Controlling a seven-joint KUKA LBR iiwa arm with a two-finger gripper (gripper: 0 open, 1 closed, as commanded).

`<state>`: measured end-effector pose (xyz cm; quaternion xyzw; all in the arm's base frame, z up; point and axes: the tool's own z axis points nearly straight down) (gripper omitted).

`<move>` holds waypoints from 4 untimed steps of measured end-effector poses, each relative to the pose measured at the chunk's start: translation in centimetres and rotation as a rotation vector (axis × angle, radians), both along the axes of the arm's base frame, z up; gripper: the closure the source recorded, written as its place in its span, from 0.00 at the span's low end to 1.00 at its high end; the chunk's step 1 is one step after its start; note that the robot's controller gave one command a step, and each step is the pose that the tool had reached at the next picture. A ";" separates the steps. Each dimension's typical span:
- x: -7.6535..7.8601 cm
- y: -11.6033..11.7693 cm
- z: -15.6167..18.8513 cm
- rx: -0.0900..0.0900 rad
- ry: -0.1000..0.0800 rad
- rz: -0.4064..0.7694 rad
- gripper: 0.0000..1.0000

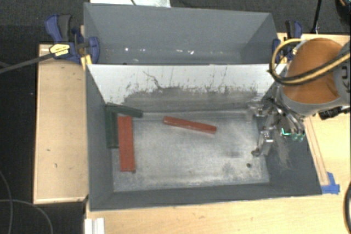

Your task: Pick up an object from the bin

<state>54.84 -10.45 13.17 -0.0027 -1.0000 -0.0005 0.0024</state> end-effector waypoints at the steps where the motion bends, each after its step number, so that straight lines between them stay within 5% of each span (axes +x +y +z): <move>1: 3.6 9.3 -6.3 0.003 -0.006 0.238 0.00; 2: 3.7 9.0 -6.1 0.000 -0.009 0.236 1.00; 3: 4.2 2.6 -3.7 -0.002 -0.011 0.827 1.00; 4: 4.2 2.8 -3.8 0.001 -0.010 0.826 0.00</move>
Offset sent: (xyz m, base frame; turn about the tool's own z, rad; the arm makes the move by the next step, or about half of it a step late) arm 0.0355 0.0896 -0.0617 -0.2372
